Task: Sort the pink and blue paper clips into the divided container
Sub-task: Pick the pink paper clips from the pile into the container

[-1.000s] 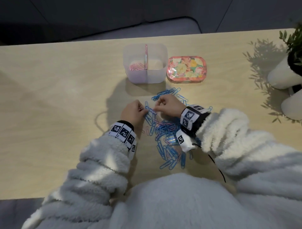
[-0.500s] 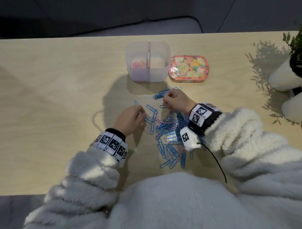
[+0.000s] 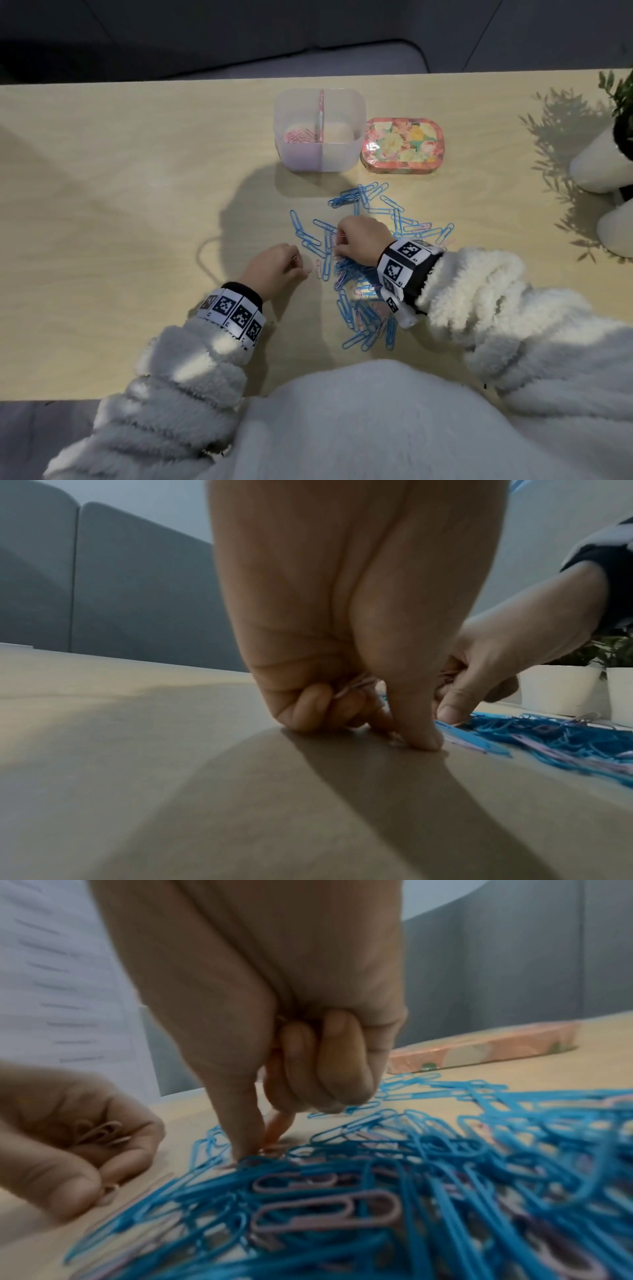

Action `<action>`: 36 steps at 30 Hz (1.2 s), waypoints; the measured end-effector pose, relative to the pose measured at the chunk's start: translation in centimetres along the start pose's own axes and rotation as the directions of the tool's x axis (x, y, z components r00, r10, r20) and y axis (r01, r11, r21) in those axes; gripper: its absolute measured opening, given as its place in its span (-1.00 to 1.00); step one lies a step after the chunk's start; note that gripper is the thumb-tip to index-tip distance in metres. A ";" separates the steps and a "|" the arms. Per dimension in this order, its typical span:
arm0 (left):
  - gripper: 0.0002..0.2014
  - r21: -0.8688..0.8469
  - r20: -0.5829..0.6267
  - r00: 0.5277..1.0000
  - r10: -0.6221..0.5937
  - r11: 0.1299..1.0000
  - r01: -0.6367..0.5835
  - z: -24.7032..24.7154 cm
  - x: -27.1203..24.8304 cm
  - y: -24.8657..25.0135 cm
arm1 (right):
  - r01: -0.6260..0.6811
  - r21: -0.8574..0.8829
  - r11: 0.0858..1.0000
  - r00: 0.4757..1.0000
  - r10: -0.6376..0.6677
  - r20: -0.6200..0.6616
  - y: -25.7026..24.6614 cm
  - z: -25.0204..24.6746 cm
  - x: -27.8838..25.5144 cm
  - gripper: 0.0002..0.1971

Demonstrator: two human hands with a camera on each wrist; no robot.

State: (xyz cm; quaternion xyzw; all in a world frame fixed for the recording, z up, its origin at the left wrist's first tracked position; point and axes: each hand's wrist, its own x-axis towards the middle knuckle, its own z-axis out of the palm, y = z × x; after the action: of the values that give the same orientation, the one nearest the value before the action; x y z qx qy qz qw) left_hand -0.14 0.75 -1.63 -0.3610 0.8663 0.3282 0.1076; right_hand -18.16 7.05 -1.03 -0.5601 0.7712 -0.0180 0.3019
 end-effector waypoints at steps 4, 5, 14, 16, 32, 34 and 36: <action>-0.85 -0.071 -0.004 1.000 -0.026 0.997 0.026 -1.7 0.7 0.6 | -0.038 0.132 0.990 0.998 0.031 0.056 1.2 -0.6 0.4 -0.85; -0.85 -0.108 -0.041 0.999 -0.031 0.994 0.027 -2.7 1.2 1.1 | -0.037 0.186 0.982 0.998 0.026 0.057 1.6 -1.0 0.4 -0.84; -0.76 -0.038 -0.457 0.889 -0.034 0.999 0.019 -12.4 9.7 6.3 | 0.010 0.603 0.798 1.000 -0.006 -0.009 4.4 -7.6 -0.4 -0.80; -0.73 -0.017 -0.475 0.876 -0.082 0.996 0.084 -12.7 11.3 6.9 | 0.001 0.631 0.776 1.000 0.005 -0.007 4.5 -8.4 -0.2 -0.83; -0.77 -0.007 -0.567 0.810 0.149 0.982 -0.186 -7.7 5.3 3.0 | 0.123 0.860 0.495 0.976 0.096 -0.195 -5.7 -14.2 9.5 -0.64; -0.80 -0.033 -0.422 0.893 0.153 0.982 -0.184 -5.4 3.4 2.8 | 0.085 0.806 0.586 0.986 0.067 -0.153 -6.2 -14.2 10.3 -0.65; -0.80 -0.024 -0.274 0.947 0.168 0.983 -0.182 -3.3 2.3 2.3 | 0.096 0.714 0.694 0.985 0.037 -0.168 -6.1 -14.3 9.9 -0.68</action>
State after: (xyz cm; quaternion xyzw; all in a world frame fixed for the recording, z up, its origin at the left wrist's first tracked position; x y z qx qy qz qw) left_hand -3.24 -1.41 1.02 -0.3268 0.8930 0.3053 -0.0503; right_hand -21.83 -8.35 8.48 -0.4061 0.7163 -0.3704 0.4298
